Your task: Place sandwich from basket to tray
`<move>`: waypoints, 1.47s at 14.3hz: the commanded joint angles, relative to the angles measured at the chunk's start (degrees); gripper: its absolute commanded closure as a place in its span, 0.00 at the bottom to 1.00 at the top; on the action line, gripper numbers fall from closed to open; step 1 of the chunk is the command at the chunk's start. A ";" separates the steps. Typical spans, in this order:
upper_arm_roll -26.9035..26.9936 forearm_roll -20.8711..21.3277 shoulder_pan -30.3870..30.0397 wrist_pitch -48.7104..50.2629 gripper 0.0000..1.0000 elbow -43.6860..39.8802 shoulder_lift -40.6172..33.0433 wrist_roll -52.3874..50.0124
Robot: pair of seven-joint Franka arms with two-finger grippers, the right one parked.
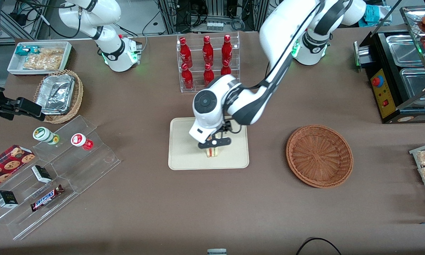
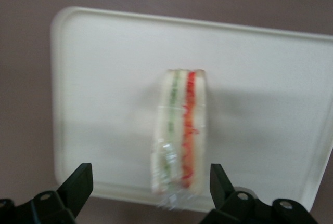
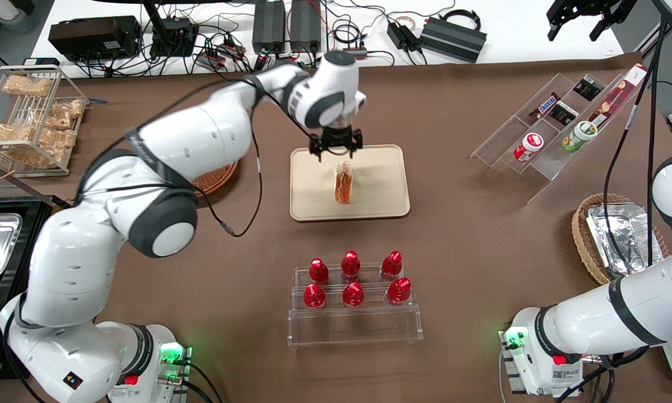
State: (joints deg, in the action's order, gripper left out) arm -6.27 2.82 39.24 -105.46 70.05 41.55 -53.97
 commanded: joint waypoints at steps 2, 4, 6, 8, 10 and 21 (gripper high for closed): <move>-0.23 0.69 -8.20 2.80 0.01 13.59 -16.02 7.54; -0.23 0.61 -13.29 3.33 0.01 20.18 -22.36 12.99; -0.23 0.61 -18.56 4.46 0.01 24.59 -27.20 19.31; -0.23 0.52 -23.23 8.23 0.01 25.22 -30.11 24.59; -0.23 0.60 -27.10 11.49 0.01 25.22 -32.83 28.20; 0.56 -0.01 -35.99 18.79 0.01 23.29 -41.81 38.86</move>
State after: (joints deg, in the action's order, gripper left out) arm -5.71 3.01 3.85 -88.39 92.99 1.31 -15.73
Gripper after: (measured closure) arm 0.004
